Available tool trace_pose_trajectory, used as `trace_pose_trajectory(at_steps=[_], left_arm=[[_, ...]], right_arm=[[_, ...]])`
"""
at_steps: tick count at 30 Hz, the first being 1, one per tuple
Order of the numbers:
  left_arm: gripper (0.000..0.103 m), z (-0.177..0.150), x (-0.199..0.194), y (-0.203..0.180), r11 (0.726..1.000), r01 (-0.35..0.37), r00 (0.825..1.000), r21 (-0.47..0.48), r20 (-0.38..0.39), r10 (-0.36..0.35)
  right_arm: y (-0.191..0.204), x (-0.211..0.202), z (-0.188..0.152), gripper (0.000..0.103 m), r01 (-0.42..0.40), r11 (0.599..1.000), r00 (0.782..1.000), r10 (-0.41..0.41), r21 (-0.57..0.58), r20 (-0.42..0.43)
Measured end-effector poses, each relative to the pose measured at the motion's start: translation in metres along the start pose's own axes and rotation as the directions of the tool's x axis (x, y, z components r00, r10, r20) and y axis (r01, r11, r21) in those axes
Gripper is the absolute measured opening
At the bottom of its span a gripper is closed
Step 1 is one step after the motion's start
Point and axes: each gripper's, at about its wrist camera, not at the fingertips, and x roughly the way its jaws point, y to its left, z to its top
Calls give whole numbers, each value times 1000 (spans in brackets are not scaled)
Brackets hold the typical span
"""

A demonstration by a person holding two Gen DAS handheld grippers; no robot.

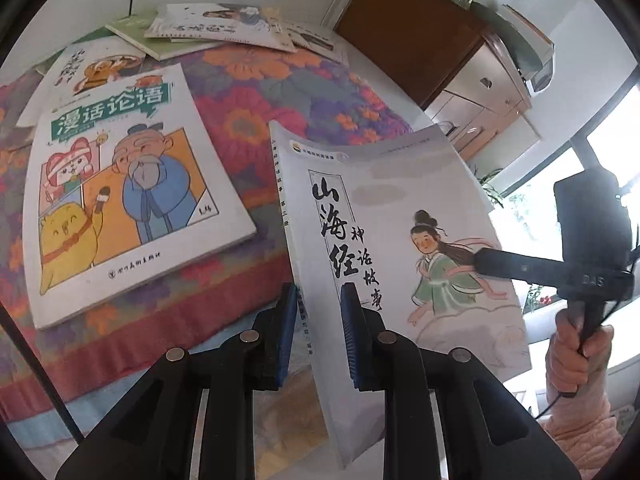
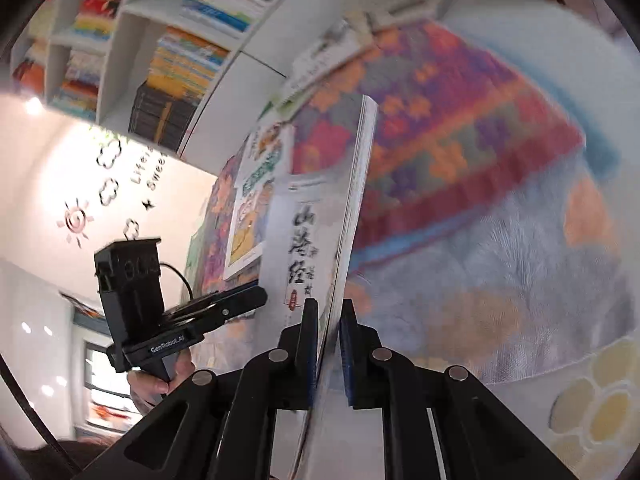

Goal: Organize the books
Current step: 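Carry the upright white book to the quilt edge beside the green book with the left gripper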

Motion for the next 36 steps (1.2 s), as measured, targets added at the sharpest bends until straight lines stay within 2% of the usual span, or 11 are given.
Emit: trace_pose_trajectory(at_steps=[6,10,14,19,24,29,36], left_arm=[[19,7,-32,3,1000,19,997,7,72,-20],[19,15,-54,13,1000,-7,994,16,113,5],[19,19,-79,32,999,-42,988,9,151,40],[19,21,-115,71,999,-42,979,-15,199,44],[19,21,-151,112,998,-53,967,-44,246,63],[19,19,-184,156,990,-86,952,-108,286,114],[19,8,-238,222,961,-162,912,-222,338,232]], right_arm=[[30,-7,7,12,18,999,1000,-18,-43,-1],[58,-2,18,12,15,997,1000,-15,-81,-2],[88,15,29,12,16,993,1000,-17,-114,-10],[127,39,42,12,6,988,1000,-8,-156,-13],[172,72,51,12,1,978,1000,-7,-208,-30],[214,116,67,12,-49,966,997,31,-255,-74],[265,197,89,12,-156,939,977,102,-307,-185]])
